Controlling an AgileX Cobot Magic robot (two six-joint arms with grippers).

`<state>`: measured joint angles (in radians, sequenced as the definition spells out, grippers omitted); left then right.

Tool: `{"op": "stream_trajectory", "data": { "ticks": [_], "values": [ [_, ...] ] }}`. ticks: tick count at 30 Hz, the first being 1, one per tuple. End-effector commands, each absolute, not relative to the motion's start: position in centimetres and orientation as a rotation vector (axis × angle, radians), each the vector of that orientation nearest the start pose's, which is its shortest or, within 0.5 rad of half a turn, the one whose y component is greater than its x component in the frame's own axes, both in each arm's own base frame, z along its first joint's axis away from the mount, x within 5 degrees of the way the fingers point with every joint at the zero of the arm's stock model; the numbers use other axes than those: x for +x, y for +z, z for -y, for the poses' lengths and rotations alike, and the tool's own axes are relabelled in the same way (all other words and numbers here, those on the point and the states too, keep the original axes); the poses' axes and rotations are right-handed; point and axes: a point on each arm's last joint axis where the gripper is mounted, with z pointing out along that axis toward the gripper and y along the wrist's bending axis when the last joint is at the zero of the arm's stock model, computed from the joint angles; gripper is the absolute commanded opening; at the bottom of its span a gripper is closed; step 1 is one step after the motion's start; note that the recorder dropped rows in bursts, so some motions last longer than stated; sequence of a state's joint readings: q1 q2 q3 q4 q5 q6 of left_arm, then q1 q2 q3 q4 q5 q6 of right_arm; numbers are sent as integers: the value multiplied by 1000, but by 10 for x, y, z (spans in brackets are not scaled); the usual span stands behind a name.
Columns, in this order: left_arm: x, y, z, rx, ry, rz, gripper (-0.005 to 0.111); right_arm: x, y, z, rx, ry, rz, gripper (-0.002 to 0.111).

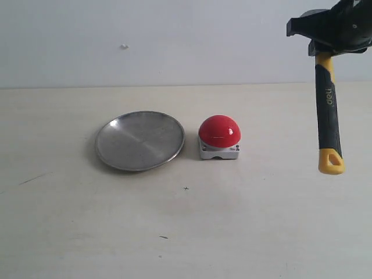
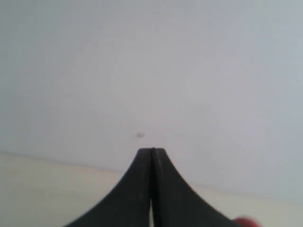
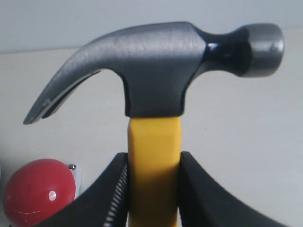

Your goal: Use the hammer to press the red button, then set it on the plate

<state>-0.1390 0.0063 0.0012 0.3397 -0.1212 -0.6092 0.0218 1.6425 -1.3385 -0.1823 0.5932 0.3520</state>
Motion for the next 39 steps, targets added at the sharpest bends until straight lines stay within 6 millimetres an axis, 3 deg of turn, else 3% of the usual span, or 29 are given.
{"op": "stream_trajectory", "data": {
  "ticks": [1,4,7,11,14,20,23,25,29,32,35,39],
  "values": [
    [42,250,19,-99,-713,-1082,0,360,336,-5,207,25,-2248,0],
    [37,259,22,-70,-804,-973,0,354,347,-19,153,73,-2217,0],
    [44,285,24,-64,-817,-980,0,347,359,-38,83,114,-2171,0],
    [78,312,38,22,-807,-1146,0,336,373,-59,16,163,-2120,0],
    [114,315,58,160,-880,-1332,0,328,381,-67,4,194,-2098,0],
    [193,277,103,435,-1232,-1552,1,319,387,-79,-18,248,-2088,0],
    [222,251,128,479,-1404,-1609,11,319,388,-80,-20,251,-2082,0],
    [238,233,148,500,-1475,-1663,25,319,388,-80,-20,251,-2082,0],
    [260,218,197,604,-1540,-1661,56,319,388,-80,-20,251,-2080,0],
    [270,213,236,704,-1510,-1632,70,319,387,-80,-20,249,-2089,0],
    [276,212,269,783,-1470,-1620,78,319,386,-80,-19,246,-2100,0],
    [284,214,303,799,-1391,-1646,79,318,386,-80,-28,239,-2106,0]
  ]
}}
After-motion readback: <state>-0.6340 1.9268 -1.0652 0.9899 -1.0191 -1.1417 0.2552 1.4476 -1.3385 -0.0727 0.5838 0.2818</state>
